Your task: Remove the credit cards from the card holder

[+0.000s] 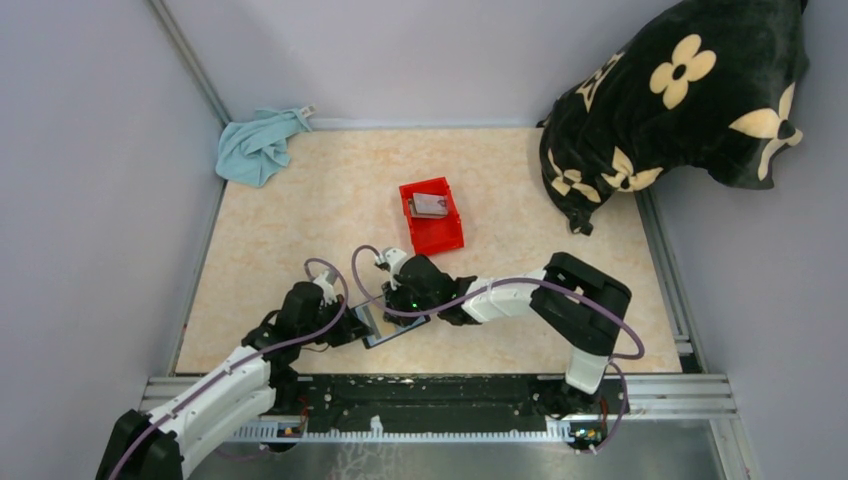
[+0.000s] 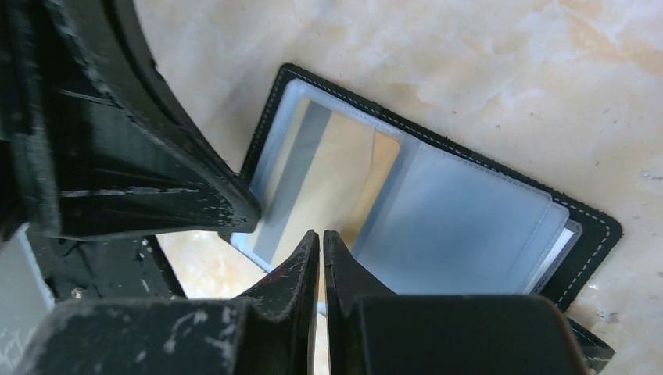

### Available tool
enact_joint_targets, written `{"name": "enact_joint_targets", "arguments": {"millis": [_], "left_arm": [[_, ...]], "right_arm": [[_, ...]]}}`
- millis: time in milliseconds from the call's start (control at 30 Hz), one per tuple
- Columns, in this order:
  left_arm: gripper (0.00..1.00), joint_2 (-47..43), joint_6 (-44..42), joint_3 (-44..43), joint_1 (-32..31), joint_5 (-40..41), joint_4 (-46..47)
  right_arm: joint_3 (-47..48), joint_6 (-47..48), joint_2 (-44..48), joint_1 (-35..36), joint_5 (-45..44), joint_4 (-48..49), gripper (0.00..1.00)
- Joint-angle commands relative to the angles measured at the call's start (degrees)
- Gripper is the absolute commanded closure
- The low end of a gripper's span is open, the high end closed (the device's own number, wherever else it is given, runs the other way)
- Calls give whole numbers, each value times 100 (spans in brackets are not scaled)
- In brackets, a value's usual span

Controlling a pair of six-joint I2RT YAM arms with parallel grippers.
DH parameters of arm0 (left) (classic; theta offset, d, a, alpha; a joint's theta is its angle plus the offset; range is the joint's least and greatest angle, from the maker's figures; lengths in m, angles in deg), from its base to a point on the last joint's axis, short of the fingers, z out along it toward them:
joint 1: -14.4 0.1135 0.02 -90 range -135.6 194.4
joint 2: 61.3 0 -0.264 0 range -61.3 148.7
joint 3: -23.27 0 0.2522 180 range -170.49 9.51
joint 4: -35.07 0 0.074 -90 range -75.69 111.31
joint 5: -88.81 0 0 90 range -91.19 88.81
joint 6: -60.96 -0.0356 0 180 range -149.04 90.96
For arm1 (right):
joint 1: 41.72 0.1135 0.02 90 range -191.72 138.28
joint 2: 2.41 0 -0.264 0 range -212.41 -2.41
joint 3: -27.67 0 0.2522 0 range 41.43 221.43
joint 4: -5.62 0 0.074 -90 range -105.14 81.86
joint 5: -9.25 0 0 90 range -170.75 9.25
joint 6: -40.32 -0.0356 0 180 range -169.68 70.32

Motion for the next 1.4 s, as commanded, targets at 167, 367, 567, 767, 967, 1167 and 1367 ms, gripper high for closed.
{"name": "enact_joint_targets", "arguments": {"millis": [167, 367, 567, 767, 967, 1167, 1367], "left_arm": [[100, 39, -10, 2, 16, 206, -126], [100, 30, -28, 0, 20, 217, -112], [100, -72, 36, -49, 19, 275, -267], [100, -508, 190, -36, 20, 303, -419], [100, -634, 301, 15, 14, 465, -604], [100, -337, 366, 134, 12, 552, -609], [100, -260, 380, 154, 9, 567, -522]], "right_arm": [[-151, -12, -108, -258, 26, 297, 91], [-296, 45, -51, -405, 16, 262, 90], [-285, 56, -251, -404, 196, 357, 81], [-372, -61, -382, -404, 379, 596, 76], [-391, -83, -429, -410, 442, 658, 76], [-416, -126, -486, -408, 505, 746, 76], [-429, -177, -495, -408, 650, 879, 76]]}}
